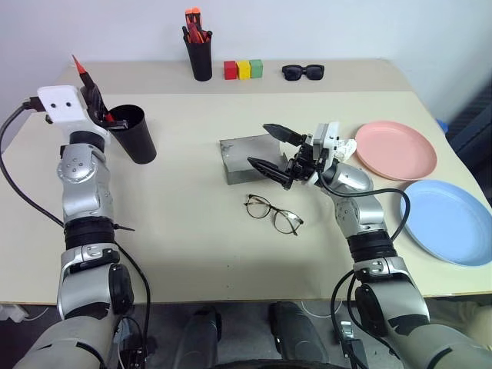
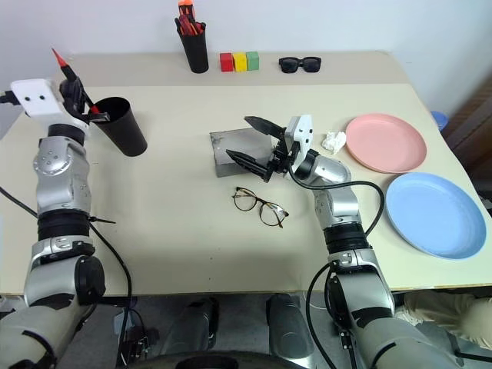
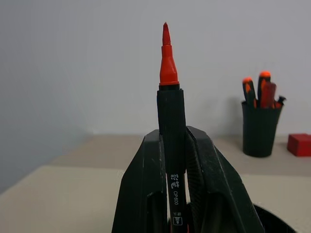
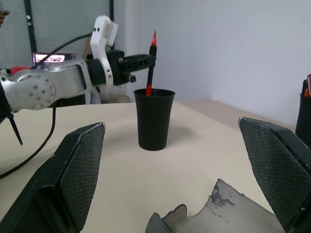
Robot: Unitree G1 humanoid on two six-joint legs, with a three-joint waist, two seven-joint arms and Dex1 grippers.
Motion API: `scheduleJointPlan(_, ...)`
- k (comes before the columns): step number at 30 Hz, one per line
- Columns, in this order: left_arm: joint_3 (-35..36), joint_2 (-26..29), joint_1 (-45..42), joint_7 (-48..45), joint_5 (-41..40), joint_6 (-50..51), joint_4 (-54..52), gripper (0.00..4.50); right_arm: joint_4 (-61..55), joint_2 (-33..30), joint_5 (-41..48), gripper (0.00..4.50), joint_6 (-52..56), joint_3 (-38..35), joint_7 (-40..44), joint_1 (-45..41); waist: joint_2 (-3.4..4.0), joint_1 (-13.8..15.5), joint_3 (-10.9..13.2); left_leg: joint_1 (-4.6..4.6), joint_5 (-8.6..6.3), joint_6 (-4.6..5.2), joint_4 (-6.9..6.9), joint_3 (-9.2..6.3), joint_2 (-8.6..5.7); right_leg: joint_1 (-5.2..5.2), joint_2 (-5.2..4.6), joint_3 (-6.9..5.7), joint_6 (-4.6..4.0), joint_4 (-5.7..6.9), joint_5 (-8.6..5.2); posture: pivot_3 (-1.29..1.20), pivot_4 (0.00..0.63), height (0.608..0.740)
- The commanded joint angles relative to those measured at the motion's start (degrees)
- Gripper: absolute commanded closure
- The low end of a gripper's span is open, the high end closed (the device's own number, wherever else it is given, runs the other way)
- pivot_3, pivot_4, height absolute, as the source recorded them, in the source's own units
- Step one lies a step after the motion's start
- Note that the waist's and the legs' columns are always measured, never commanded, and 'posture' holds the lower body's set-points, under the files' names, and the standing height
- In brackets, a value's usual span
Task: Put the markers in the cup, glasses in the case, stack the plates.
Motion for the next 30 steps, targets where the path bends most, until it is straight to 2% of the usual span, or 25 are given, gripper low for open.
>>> scheduleJointPlan(1, -0.43, 0.71, -3.61, -0.69, -0.79, -2.54, -0.53, 4.27, -2.34, -0.46, 0.51, 0.0, -0.81, -1.03, -0.44, -0.17, 0.0, 0.0, 0.0, -0.01, 0.0, 0.0, 0.0, 0.0, 0.0, 0.0, 0.0, 0.0, 0.0, 0.0, 0.0, 0.0, 0.15, 0.74)
scheduleJointPlan(9, -0.64, 0.63, -2.87, -2.09, -0.88, -2.68, 0.15, 4.27, -3.28, -0.65, 0.54, 0.0, -0.87, -1.03, -1.29, 0.66, 0.0, -0.14, 0.0, 0.0, 0.0, 0.0, -0.02, 0.0, 0.0, -0.02, 0.01, 0.0, 0.0, 0.0, 0.0, 0.0, 0.15, 0.74)
scheduleJointPlan(12, -1.16, -0.21, -1.3, -2.21, -0.75, -2.18, -0.42, 3.08, -3.68, -0.8, 0.62, 0.0, -0.83, -1.08, -1.53, 1.18, 0.0, -0.1, 0.0, 0.0, 0.0, 0.0, -0.02, 0.0, 0.0, -0.01, 0.01, 0.0, 0.0, 0.0, 0.0, 0.0, 0.15, 0.74)
scheduleJointPlan(18, -1.44, -1.5, 0.21, -2.94, -2.09, -1.19, -0.94, 0.04, -3.68, -0.97, 0.56, 0.0, -0.79, -1.09, -1.79, 1.34, 0.0, 0.0, 0.0, 0.0, 0.0, 0.0, 0.0, 0.0, 0.0, 0.0, 0.01, 0.0, 0.0, 0.0, 0.0, 0.0, 0.15, 0.74)
scheduleJointPlan(26, -1.01, -1.93, 0.63, -2.19, -3.07, -0.15, -3.01, 0.01, -3.77, -1.27, 0.31, 0.0, -0.44, -1.2, -2.8, 1.49, 0.0, -0.04, 0.0, 0.0, 0.0, 0.0, -0.01, 0.0, 0.0, 0.0, 0.01, 0.0, 0.0, 0.0, 0.0, 0.0, 0.15, 0.74)
scheduleJointPlan(30, -0.05, -2.76, -1.41, -5.43, -10.48, 6.14, -10.23, 0.01, -4.63, -2.95, -1.94, 0.0, 1.43, -1.29, -6.95, 2.76, 0.0, 0.12, 0.0, -0.01, 0.0, 0.0, -0.01, -0.01, 0.0, 0.0, 0.0, 0.0, 0.0, 0.0, 0.0, 0.0, 0.15, 0.74)
